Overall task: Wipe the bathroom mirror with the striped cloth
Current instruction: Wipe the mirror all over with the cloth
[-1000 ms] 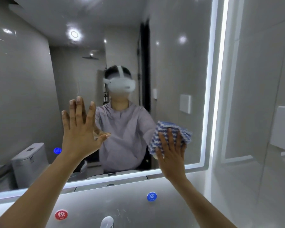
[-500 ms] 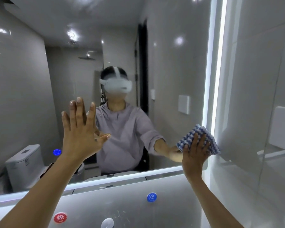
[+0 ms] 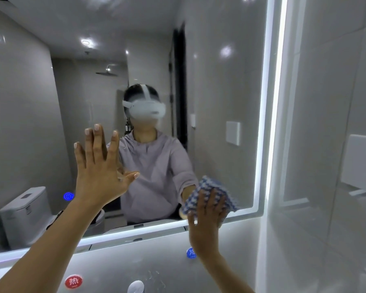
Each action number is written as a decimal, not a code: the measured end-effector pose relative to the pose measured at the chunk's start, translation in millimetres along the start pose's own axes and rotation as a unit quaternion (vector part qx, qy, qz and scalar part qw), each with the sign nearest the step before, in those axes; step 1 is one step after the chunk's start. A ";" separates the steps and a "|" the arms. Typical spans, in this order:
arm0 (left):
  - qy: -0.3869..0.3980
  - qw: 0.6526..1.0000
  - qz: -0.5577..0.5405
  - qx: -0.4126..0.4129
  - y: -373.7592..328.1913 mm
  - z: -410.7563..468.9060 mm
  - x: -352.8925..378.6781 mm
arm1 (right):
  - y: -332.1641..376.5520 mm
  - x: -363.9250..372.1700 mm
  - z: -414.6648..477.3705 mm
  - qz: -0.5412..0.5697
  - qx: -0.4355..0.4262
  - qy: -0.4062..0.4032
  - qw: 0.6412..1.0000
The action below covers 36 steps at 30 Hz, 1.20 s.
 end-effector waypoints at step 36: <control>0.014 1.000 -0.016 -0.009 -2.5 0.5 -2.7 | -102.3 -33.4 22.2 -0.033 0.129 0.033 0.991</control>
Point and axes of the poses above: each hand's wrist, its own z-axis towards the middle knuckle, its own x-axis out of the palm, y = z × x, the point moved 1 cm from there along z, towards the middle knuckle, and after that the axes turned 5 degrees about -y, right-handed, at the moved point
